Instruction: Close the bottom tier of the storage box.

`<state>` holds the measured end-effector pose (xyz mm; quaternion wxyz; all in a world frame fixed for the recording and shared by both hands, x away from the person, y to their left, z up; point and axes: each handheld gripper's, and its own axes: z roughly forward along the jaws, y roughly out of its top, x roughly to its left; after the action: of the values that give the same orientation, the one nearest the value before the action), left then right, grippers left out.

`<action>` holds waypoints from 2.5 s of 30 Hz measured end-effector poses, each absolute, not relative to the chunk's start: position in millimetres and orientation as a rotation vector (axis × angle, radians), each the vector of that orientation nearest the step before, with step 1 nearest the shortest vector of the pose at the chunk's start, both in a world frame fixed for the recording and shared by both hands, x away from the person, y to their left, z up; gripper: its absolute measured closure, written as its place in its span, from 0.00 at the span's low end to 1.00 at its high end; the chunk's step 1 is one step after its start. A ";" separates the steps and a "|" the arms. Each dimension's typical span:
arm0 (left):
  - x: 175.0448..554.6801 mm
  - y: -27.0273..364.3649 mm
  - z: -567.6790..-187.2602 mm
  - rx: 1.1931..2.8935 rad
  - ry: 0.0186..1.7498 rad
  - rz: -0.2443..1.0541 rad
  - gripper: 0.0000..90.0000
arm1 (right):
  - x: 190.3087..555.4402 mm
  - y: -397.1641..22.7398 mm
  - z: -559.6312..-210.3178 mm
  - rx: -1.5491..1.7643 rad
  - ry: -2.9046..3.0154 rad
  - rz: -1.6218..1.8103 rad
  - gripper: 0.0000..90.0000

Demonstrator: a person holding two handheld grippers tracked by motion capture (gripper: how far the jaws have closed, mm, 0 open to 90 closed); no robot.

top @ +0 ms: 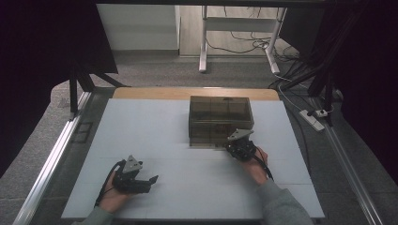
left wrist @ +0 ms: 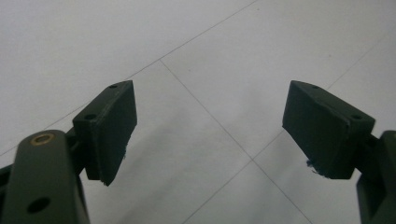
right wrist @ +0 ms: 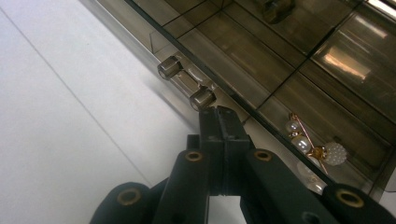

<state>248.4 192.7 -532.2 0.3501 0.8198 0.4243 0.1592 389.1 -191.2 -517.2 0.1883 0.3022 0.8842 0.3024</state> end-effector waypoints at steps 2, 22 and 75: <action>248.4 192.8 -532.3 2.123 1.100 0.412 0.21 | 390.5 -191.4 -517.5 0.849 2.483 0.855 0.99; 248.7 192.5 -533.1 2.125 1.101 0.410 0.21 | 399.6 -188.1 -521.3 0.862 2.446 0.844 0.99; 251.2 195.5 -534.1 2.119 1.117 0.400 0.21 | 396.8 -200.1 -511.3 0.896 2.416 0.939 0.99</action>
<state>251.2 195.5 -534.1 0.3489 0.8178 0.4309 0.1544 396.8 -200.1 -511.3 0.1981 0.3204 0.8634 0.3357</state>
